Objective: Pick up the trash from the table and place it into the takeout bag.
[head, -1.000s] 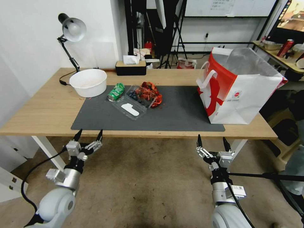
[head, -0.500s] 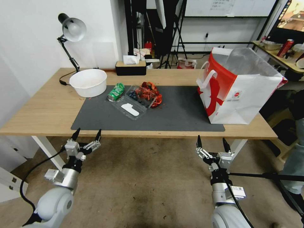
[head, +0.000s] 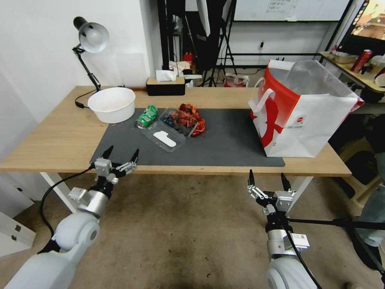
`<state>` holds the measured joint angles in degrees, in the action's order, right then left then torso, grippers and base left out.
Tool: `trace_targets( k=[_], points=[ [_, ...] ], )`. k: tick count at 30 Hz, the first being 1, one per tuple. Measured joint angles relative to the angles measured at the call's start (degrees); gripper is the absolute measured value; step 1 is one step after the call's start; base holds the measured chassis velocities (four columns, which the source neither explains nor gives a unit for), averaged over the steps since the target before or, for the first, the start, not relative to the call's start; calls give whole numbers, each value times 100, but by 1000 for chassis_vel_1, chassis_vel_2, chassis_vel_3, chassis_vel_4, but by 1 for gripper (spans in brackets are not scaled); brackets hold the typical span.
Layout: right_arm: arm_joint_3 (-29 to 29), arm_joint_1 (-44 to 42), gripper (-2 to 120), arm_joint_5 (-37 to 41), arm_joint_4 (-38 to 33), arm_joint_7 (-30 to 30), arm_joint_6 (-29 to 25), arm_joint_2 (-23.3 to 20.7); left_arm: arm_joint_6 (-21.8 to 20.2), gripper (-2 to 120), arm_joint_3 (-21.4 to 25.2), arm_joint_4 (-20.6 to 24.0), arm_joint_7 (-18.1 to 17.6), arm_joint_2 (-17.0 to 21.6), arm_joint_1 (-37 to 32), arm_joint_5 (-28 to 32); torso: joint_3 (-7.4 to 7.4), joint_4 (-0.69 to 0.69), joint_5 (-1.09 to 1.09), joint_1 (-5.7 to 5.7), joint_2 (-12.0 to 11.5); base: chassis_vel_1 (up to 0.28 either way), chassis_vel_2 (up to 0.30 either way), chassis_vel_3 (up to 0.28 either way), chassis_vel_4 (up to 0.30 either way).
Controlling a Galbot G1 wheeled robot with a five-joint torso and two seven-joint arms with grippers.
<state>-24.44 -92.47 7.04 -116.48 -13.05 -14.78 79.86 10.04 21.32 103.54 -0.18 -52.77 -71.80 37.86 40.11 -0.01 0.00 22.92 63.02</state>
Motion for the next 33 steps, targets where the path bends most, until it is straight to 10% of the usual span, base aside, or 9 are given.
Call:
trace_targets(
  k=[23, 33],
  points=[
    [73, 64, 100, -129, 60, -3, 38, 167, -1549, 100, -1052, -853, -355, 426, 2192, 1383, 0, 1, 0, 0, 0, 0, 0, 0, 0],
    [38, 63, 100, -152, 65, -12, 63, 224, -2174, 100, -2136, -1869, -444, 287, 3640, 1763, 0, 0, 0, 0, 0, 0, 0, 0, 0]
  ],
)
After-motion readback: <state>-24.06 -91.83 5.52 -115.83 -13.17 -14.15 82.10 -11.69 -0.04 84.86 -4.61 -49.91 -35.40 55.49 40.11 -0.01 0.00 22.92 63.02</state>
